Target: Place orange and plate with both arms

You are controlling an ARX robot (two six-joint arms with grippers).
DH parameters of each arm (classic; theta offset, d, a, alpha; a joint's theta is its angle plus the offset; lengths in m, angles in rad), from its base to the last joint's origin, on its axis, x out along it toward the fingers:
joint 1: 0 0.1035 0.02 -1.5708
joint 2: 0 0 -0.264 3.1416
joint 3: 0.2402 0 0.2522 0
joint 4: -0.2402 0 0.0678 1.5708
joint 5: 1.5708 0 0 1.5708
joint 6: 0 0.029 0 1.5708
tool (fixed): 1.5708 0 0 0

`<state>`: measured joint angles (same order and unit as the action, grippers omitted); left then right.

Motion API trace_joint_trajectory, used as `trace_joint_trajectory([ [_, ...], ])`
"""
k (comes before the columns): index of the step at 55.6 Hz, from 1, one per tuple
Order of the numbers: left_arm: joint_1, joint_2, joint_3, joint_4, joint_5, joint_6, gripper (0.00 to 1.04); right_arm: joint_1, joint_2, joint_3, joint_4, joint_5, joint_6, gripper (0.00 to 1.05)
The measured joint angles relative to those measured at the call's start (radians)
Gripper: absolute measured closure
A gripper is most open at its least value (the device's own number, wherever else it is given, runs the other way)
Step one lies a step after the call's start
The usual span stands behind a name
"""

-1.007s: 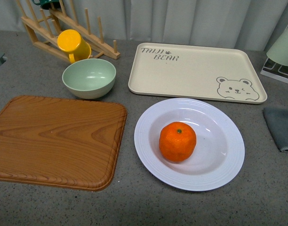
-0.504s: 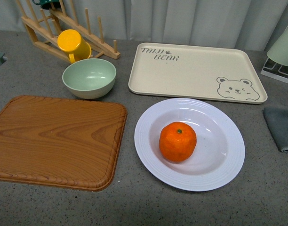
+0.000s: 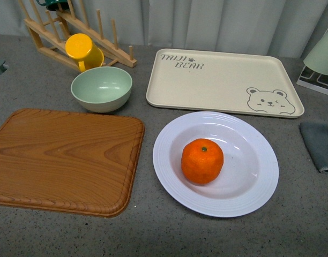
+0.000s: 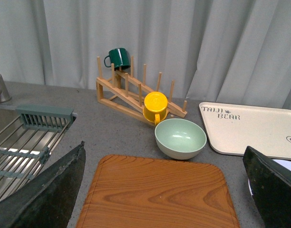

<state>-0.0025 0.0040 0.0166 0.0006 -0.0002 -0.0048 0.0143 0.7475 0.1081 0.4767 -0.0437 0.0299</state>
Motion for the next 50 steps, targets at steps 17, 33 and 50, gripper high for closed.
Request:
trace_joint_trajectory([
  [17,0.000,0.000,0.000,0.000,0.000,0.000,0.06,-0.117,0.723,0.269,-0.013,-0.276,0.183,0.09],
  [33,0.000,0.000,0.000,0.000,0.000,0.000,0.06,-0.169,1.123,0.516,-0.182,-0.591,0.343,0.09],
  [50,0.000,0.000,0.000,0.000,0.000,0.000,0.06,-0.120,1.401,0.647,-0.098,-0.749,0.556,0.09],
])
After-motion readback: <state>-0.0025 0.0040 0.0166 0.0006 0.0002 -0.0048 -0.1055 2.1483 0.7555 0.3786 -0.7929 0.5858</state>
